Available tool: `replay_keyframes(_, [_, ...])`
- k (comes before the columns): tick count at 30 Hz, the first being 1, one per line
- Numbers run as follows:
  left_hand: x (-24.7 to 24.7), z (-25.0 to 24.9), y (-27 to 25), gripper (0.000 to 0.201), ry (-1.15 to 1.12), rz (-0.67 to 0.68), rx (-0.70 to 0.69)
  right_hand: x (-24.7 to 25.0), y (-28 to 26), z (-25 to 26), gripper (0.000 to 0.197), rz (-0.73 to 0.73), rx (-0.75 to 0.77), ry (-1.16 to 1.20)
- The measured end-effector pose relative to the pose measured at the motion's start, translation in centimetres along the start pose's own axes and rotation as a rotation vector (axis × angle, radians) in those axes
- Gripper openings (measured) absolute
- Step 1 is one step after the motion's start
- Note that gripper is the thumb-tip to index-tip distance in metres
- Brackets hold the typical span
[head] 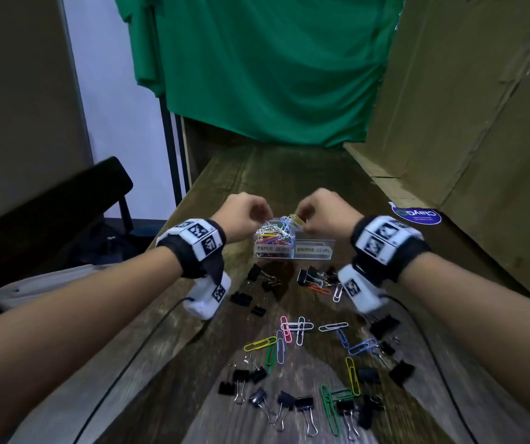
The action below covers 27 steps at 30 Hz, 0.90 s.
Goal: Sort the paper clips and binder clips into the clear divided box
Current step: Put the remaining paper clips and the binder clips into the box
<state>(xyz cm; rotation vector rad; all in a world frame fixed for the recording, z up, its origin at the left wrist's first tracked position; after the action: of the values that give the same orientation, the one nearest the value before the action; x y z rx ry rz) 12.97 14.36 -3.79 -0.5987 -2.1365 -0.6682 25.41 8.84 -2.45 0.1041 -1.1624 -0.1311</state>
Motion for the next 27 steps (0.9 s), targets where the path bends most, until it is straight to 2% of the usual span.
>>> replay_keyframes(2, [-0.3,-0.9,-2.3,0.021,0.056,0.089,0.001,-0.5,2.5,0.9,0.021,-0.021,-0.003,-0.039])
replay_keyframes(5, [-3.1,-3.4,-6.7,0.015,0.180,0.313,-0.115,-2.2,5.5,2.3,0.025,0.002,0.018,-0.124])
replay_keyframes(7, [-6.3,-4.0,-9.8,0.043,0.286,0.503,-0.162,-3.7,6.8,2.6,0.027,0.055,0.014,-0.173])
replay_keyframes(9, [-9.2,-3.6,-12.3,0.070,0.365,0.661,-0.114,-5.1,7.3,2.9,0.025,0.111,0.022,-0.210])
replay_keyframes(10, [-10.2,-3.6,-13.1,0.076,0.381,0.700,-0.088,-5.8,7.5,2.9,0.024,0.135,0.026,-0.225])
replay_keyframes(12, [-11.1,-4.1,-13.9,0.077,0.400,0.725,-0.077,-6.7,7.5,2.8,0.024,0.176,0.027,-0.249])
replay_keyframes(16, [-11.9,-5.7,-14.2,0.069,0.390,0.728,-0.146,-6.7,7.2,2.2,0.043,0.217,0.031,-0.241])
replay_keyframes(18, [-12.0,-5.9,-14.2,0.067,0.395,0.728,-0.149,-5.2,6.2,2.7,0.041,0.206,0.067,-0.200])
replay_keyframes(22, [-11.9,-5.8,-14.3,0.070,0.373,0.746,-0.149,-1.6,2.8,3.6,0.025,0.086,0.138,-0.224])
replay_keyframes(24, [-11.8,-5.8,-14.5,0.071,0.376,0.740,-0.160,-1.8,0.1,2.7,0.024,0.179,0.132,-0.292])
replay_keyframes(27, [-11.8,-6.1,-14.7,0.067,0.365,0.708,-0.171,-4.2,-5.1,-0.2,0.027,0.443,0.052,-0.399])
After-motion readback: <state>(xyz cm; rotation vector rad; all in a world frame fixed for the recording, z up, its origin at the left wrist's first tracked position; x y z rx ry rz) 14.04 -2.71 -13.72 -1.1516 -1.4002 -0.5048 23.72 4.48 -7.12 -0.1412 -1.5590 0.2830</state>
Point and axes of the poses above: each hand's wrist, its own y-axis towards the middle knuckle, its own x-axis out of the back of the hand, z = x × y, the point moved 9 cm from there along y, towards the middle knuckle
